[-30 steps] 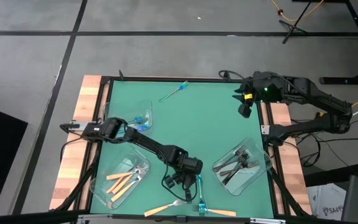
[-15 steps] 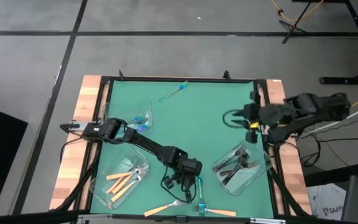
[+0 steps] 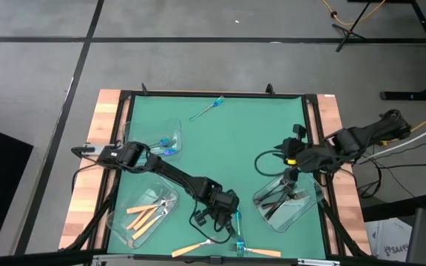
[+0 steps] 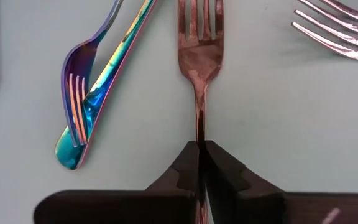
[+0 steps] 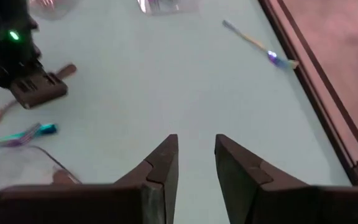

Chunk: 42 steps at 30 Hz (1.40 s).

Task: Sort silverware by color (type)
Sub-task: Put the black fork into the bottom right transparent bin

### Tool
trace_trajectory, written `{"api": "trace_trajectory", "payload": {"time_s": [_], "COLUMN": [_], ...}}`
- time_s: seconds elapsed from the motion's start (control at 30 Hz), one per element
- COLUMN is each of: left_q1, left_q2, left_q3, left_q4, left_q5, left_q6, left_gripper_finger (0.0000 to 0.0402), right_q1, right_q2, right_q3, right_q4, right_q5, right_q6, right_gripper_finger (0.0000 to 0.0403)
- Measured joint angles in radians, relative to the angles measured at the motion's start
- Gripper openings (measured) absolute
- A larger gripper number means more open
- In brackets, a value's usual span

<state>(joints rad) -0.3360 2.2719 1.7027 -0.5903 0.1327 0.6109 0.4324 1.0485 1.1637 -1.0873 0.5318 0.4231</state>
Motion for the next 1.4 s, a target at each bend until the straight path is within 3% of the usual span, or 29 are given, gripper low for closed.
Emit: {"api": "trace_trajectory", "payload": {"time_s": [0.17,0.53,0.77,1.17,1.4], "left_q1": [-0.009,-0.031,-0.012,0.075,0.134], "left_q2": [-0.011,-0.142,-0.212,-0.224,-0.221], "left_q3": [0.0,-0.003,-0.002,-0.002,-0.002], "left_q4": [-0.044,-0.117,-0.081,0.256,0.528], "left_q5": [0.0,0.002,-0.1,-0.053,0.056], "left_q6": [-0.015,-0.249,-0.304,-0.377,-0.604], "left_gripper_finger": [0.0004,0.0002,0.0004,0.0006,0.0006], "right_q1": [0.0,-0.001,-0.001,-0.001,-0.001], "right_q2": [0.0,-0.013,-0.013,-0.013,-0.013], "right_q3": [-0.067,-0.091,-0.091,-0.042,0.098], "right_q4": [0.035,0.032,0.008,-0.054,-0.16], "right_q5": [-0.004,-0.001,-0.001,-0.072,-0.007], "right_q6": [0.003,-0.001,-0.014,-0.039,-0.091], "right_gripper_finger": [0.0095,0.0095,0.0095,0.0095,0.0095]}}
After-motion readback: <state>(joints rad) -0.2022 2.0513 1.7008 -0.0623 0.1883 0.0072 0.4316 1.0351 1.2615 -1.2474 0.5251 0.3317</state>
